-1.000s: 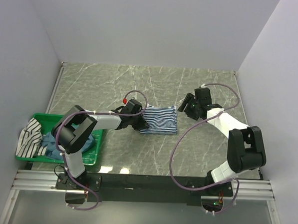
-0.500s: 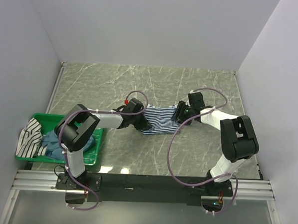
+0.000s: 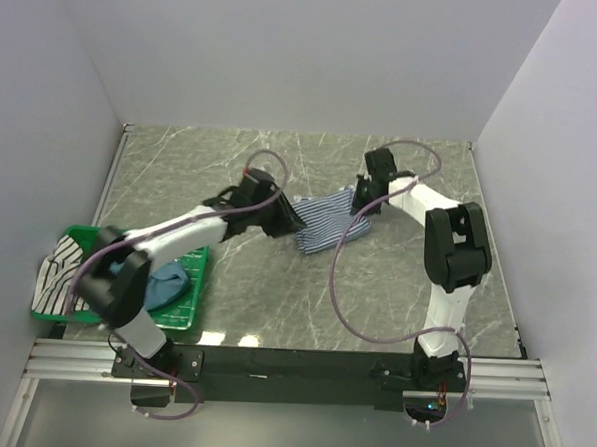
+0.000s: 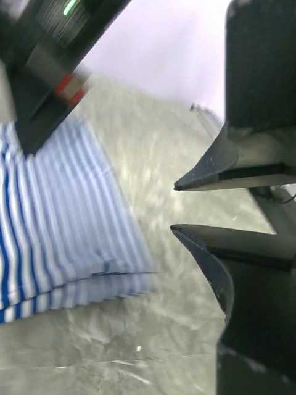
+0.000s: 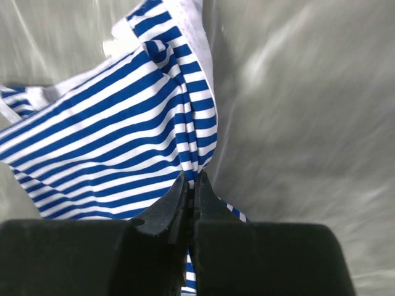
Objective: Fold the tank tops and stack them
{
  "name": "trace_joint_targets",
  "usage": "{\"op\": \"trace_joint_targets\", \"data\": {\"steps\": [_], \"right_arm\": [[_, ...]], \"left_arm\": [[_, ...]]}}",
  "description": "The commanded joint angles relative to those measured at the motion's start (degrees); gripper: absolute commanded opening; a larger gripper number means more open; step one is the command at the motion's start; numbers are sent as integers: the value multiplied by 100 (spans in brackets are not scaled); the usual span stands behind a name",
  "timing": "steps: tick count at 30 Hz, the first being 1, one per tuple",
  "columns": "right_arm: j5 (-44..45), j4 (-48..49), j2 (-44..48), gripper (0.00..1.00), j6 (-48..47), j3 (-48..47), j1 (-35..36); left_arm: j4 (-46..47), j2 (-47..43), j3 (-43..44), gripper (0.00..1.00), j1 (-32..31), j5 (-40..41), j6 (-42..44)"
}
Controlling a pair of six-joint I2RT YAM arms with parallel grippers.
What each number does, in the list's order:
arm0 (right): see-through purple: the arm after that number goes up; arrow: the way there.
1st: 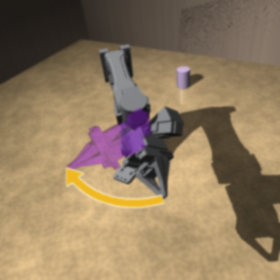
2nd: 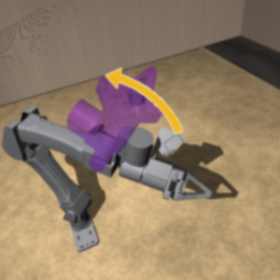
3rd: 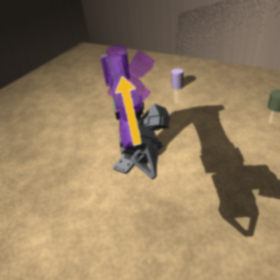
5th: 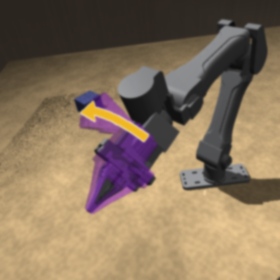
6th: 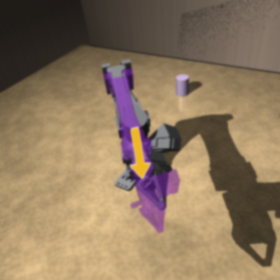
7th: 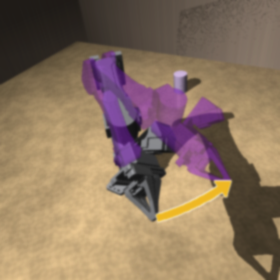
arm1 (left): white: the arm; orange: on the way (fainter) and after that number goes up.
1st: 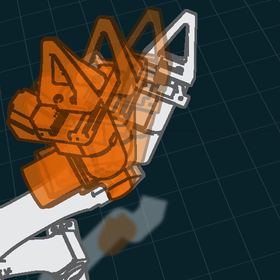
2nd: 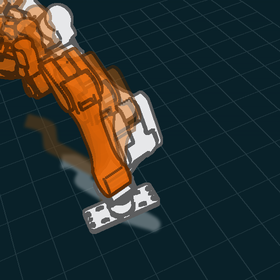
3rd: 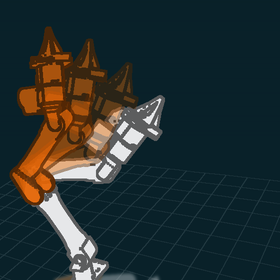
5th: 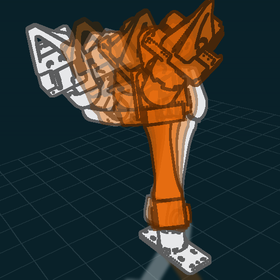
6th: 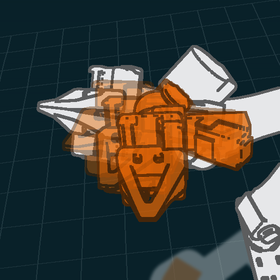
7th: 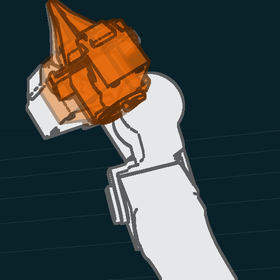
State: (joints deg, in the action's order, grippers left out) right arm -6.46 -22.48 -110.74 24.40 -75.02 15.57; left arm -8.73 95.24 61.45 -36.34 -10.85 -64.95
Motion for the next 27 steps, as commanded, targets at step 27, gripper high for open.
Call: {"op": "trace_joint_targets", "data": {"steps": [27], "right_arm": [[2474, -1083, -3068, 0, -2633, -6015, -1962]], "left_arm": [[-1562, -2749, -784, 35, 1700, -1121, 2795]]}}
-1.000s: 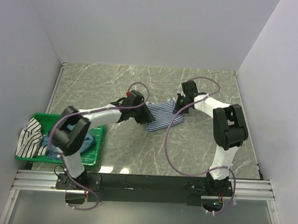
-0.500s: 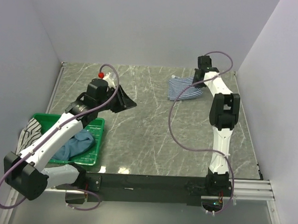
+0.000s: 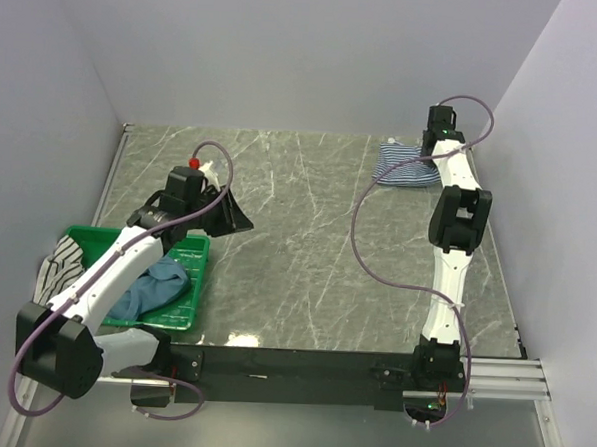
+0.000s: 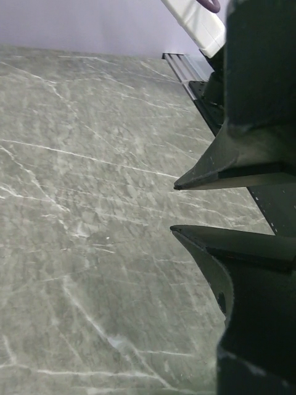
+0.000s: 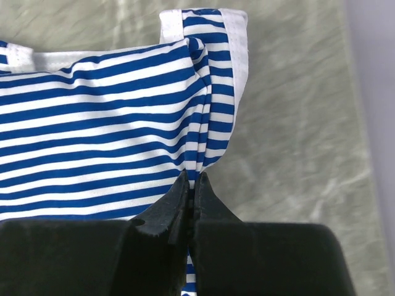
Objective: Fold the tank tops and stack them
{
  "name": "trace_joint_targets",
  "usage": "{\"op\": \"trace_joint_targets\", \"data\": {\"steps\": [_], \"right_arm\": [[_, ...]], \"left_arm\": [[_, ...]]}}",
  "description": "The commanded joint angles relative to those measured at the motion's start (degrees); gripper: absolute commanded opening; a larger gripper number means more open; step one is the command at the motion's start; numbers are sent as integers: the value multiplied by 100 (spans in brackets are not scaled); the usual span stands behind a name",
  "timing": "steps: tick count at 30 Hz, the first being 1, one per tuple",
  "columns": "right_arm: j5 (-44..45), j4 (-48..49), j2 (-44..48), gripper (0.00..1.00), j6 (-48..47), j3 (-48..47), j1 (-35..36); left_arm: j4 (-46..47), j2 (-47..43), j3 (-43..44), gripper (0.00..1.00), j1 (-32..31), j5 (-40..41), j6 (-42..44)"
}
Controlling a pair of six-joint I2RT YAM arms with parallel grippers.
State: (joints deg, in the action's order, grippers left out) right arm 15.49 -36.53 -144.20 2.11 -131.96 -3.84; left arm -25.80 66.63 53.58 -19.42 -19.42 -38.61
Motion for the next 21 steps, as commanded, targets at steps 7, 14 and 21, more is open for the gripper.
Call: {"op": "trace_joint_targets", "data": {"steps": [7, 14, 21], "right_arm": [[595, 506, 59, 0, -747, -339, -21], [631, 648, -134, 0, -923, -629, -196], [955, 858, -100, 64, -879, -550, -284]], "left_arm": [[163, 280, 91, 34, 0, -361, 143], [172, 456, 152, 33, 0, -370, 134], [242, 632, 153, 34, 0, -457, 108]]}}
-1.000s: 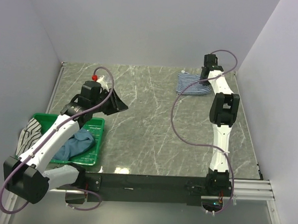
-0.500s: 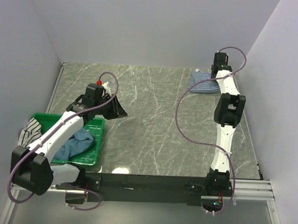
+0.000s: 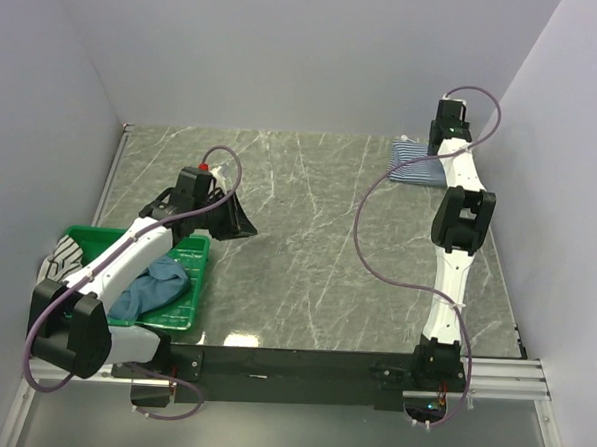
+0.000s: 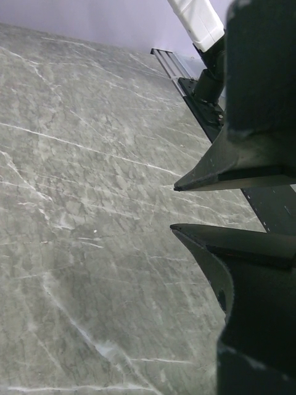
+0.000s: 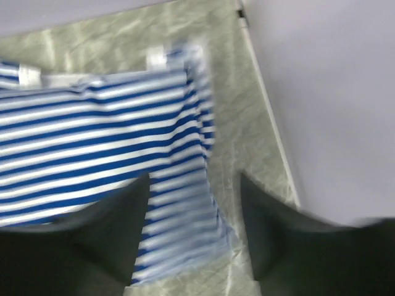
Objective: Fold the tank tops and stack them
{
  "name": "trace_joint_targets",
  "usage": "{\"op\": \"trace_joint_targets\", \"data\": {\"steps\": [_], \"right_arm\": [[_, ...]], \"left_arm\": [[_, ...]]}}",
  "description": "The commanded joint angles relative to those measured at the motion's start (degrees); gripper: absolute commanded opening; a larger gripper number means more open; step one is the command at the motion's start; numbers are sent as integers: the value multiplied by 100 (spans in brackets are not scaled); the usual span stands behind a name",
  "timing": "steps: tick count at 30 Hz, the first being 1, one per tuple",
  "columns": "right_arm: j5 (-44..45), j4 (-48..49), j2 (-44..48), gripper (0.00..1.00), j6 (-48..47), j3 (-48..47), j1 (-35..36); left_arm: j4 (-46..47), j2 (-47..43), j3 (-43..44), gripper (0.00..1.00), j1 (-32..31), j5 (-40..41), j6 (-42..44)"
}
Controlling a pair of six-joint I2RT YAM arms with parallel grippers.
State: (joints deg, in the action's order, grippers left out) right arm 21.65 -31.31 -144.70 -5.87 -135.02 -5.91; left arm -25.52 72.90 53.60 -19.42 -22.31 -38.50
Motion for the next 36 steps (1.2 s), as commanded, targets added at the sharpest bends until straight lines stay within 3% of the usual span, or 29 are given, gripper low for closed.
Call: {"op": "trace_joint_targets", "data": {"steps": [1, 3, 11, 15, 19, 22, 25, 26, 28, 31, 36], "right_arm": [[401, 362, 29, 71, -55, -227, -68], [541, 415, 135, 83, 50, -200, -77], [306, 161, 1399, 84, 1024, 440, 37], [-46, 247, 2348, 82, 1605, 1816, 327], [-204, 590, 3761, 81, 2019, 3409, 1194], [-678, 907, 4623, 81, 2440, 4622, 1732], [-1075, 1276, 5327, 81, 2871, 5704, 2540], [-1092, 1372, 5478, 81, 3081, 6115, 2899], [-1365, 1513, 5812, 80, 3249, 6487, 3227], [-1760, 1768, 6129, 80, 3391, 7111, 3667], [-1681, 1681, 6489, 80, 3417, 7613, 4185]], "left_arm": [[214, 5, 159, 34, 8, -152, 106], [196, 5, 168, 34, 8, -125, 97], [267, -206, 80, 35, 17, 339, -201], [170, -417, 132, 36, 26, 884, -430], [-216, -821, 168, 36, 43, 1911, -720], [-909, -980, 308, 37, 114, 2931, -1106], [-2288, -848, 651, 42, 254, 4141, -1904], [-3057, -726, 712, 46, 289, 4468, -2490], [-3747, -585, 792, 50, 438, 5013, -3386], [-4706, -347, 599, 53, 588, 5087, -4084], [-4665, -277, -243, 53, 703, 4736, -5008]]}}
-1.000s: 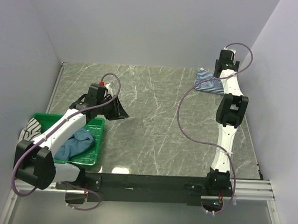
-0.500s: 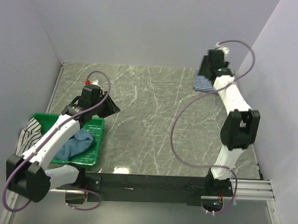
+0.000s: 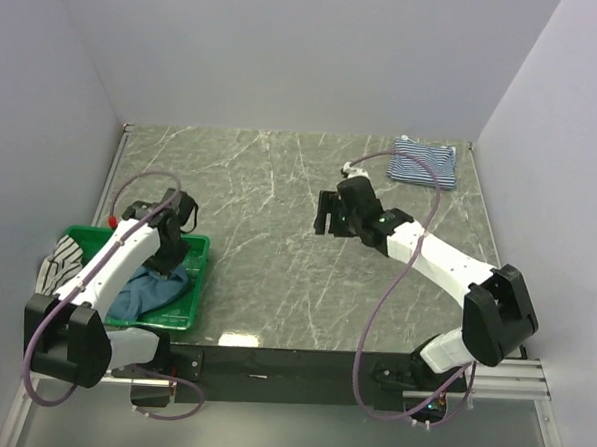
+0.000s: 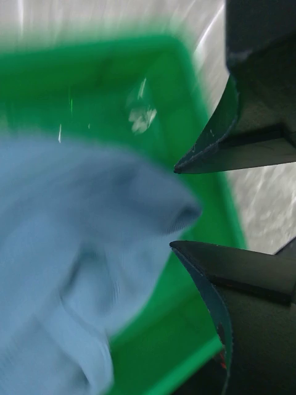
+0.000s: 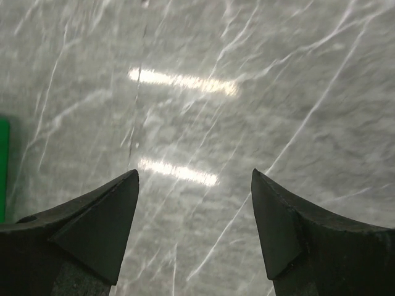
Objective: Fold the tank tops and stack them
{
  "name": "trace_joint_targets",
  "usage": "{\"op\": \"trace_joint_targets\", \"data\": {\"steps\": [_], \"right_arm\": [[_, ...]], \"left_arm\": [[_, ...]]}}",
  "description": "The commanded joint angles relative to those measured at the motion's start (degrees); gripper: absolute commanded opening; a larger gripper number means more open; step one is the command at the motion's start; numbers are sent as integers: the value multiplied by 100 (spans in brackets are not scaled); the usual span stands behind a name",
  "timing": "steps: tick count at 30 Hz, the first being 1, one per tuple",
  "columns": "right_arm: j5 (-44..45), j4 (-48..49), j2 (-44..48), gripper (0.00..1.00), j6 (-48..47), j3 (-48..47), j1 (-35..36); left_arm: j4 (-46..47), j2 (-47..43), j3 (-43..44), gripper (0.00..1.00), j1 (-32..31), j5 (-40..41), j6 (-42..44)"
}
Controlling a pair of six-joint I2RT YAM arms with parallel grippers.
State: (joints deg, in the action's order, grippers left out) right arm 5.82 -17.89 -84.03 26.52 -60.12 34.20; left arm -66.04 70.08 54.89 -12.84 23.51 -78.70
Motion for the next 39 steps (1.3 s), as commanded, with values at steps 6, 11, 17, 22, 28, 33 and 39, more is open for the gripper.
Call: {"op": "trace_joint_targets", "data": {"steps": [6, 11, 17, 22, 28, 33, 39], "right_arm": [[-389, 356, 896, 79, 107, 518, 289], [-459, 461, 1239, 76, 151, 764, 289], [-565, 418, 1477, 75, 134, 616, 298], [-504, 225, 1486, 75, 37, 212, 298], [-232, 67, 1407, 75, -60, -385, 307], [551, -100, 1451, 75, -42, -834, 211], [1288, -241, 1907, 76, 265, -739, -264]], "left_arm": [[-94, 225, -769, 51, 343, 22, -1131], [-215, 86, -594, 1, 466, 188, -945], [-410, -775, 712, 1, 511, 980, -227], [1423, -1846, 1699, 0, 511, 571, 1904], [2700, -834, 3999, 1, 432, -731, 3017], [3273, 328, 5846, 1, -1077, -884, 3631], [3878, 1131, 5684, 2, -2038, -1549, 3757]]}}
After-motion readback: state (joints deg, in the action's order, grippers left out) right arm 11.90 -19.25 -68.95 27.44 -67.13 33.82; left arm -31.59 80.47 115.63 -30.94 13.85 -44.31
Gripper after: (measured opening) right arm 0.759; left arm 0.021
